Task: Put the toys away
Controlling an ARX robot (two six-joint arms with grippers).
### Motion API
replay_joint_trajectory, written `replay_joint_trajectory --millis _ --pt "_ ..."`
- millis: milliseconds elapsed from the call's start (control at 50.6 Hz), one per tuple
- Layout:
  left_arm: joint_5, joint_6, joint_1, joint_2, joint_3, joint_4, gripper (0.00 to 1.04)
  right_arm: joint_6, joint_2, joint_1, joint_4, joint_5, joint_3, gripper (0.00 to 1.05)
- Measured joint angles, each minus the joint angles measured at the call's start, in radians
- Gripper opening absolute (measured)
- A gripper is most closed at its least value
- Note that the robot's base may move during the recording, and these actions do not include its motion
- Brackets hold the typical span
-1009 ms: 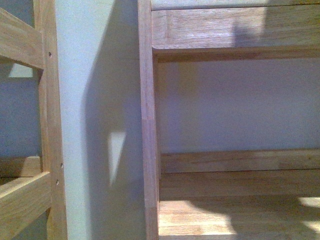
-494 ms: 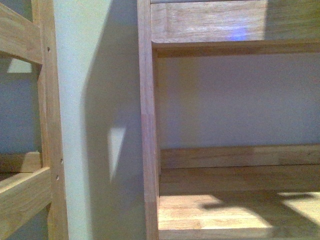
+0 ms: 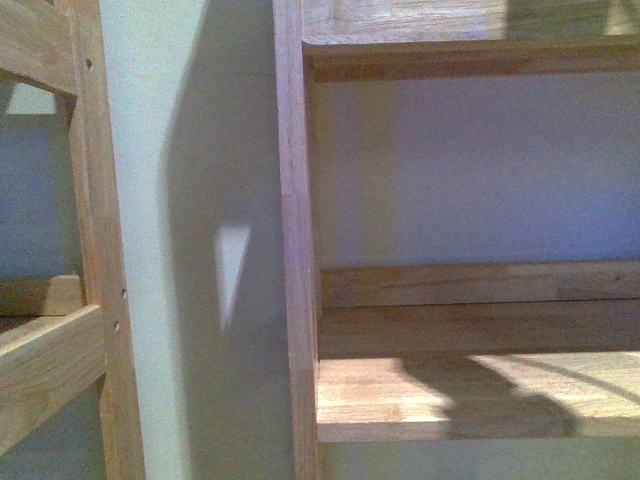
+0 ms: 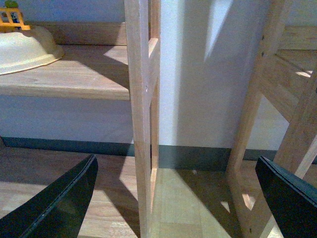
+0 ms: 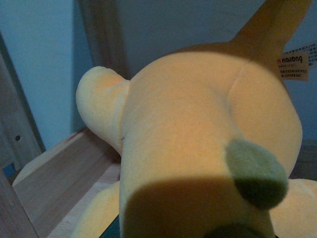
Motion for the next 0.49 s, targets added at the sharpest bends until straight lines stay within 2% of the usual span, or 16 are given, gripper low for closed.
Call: replay_joint_trajectory --millis 218,494 --pt "0.0 0.0 0.0 0.0 0.0 0.0 0.99 0.024 0.096 0.027 -0.043 -0.061 0.121 0.2" --pt "0.0 0.0 0.0 0.0 0.0 0.0 0.99 0.037 0.182 0.012 -0.11 -0.108 0.247 0.2"
